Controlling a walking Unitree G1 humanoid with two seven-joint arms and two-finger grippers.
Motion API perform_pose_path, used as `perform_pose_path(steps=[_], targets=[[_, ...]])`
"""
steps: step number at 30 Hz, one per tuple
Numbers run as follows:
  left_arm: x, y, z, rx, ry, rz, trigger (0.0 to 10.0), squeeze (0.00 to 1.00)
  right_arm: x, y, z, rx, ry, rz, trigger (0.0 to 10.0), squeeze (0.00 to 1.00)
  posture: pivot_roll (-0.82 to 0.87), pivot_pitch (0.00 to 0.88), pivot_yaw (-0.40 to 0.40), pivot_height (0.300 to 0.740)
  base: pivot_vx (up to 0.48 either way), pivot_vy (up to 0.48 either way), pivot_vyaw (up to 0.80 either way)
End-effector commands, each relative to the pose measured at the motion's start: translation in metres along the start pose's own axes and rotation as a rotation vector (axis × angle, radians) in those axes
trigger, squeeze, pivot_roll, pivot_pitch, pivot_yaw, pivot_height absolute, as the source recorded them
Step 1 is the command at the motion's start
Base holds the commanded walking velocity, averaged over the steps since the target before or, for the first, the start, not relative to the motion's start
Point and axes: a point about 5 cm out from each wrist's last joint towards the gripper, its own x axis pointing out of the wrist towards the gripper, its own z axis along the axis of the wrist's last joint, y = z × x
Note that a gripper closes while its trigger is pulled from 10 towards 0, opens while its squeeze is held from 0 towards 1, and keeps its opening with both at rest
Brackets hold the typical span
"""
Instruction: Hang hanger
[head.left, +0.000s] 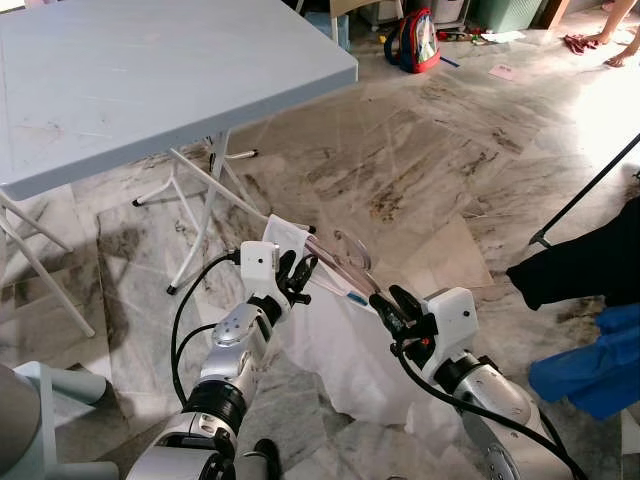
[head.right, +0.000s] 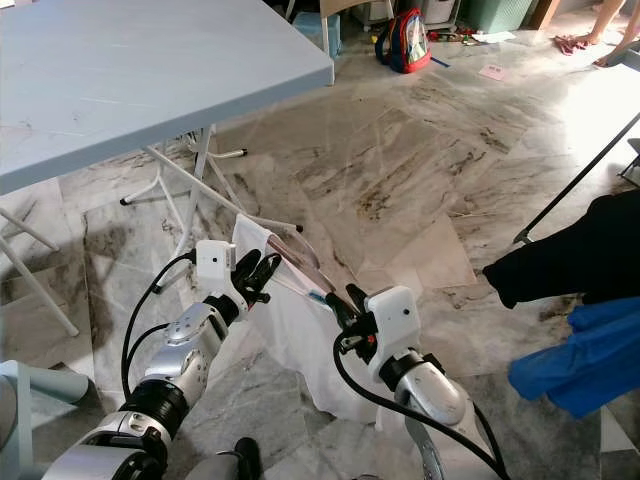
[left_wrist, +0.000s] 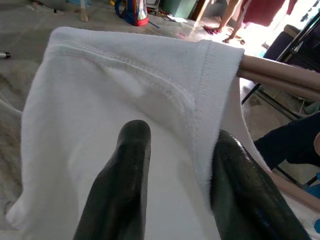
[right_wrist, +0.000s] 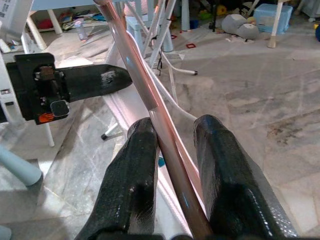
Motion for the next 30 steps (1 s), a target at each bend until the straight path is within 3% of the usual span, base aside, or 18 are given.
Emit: perform_pose_path(steps=[1,8,18,22,27,30], targets=[[-0.003,0.005,-0.005,0.023,0.029,0.028,0.0,0.00,0.001,-0.003,0.006,-0.010,-0.028,-0.017,10.0,0.00,-0.10,0.210,0.027,0.740,0.000,0.000,0.00],[-0.003,0.008,-0.005,0.079,0.038,0.038,0.0,0.00,0.000,-0.004,0.005,-0.007,-0.021,-0.024,10.0,0.00,-0.11,0.211,0.026,0.740,0.000,0.000,0.00],[0.000,0.028,0.014,0.148,0.006,0.157,0.0,0.00,-0.005,-0.004,0.001,-0.020,0.002,-0.004,10.0,0.00,-0.11,0.209,0.028,0.740,0.000,0.000,0.00],[-0.002,0.044,0.024,0.178,-0.006,0.247,0.0,0.00,-0.012,-0.011,-0.004,-0.072,0.046,-0.002,10.0,0.00,-0.12,0.208,0.028,0.740,0.000,0.000,0.00],[-0.004,0.051,0.029,0.192,-0.013,0.281,0.0,0.00,-0.016,-0.016,-0.013,-0.124,0.108,0.013,10.0,0.00,-0.11,0.207,0.028,0.740,0.000,0.000,0.00],[-0.006,0.061,0.035,0.200,-0.019,0.324,0.0,0.00,-0.023,-0.027,-0.019,-0.175,0.151,0.019,10.0,0.00,-0.11,0.206,0.027,0.740,0.000,0.000,0.00]])
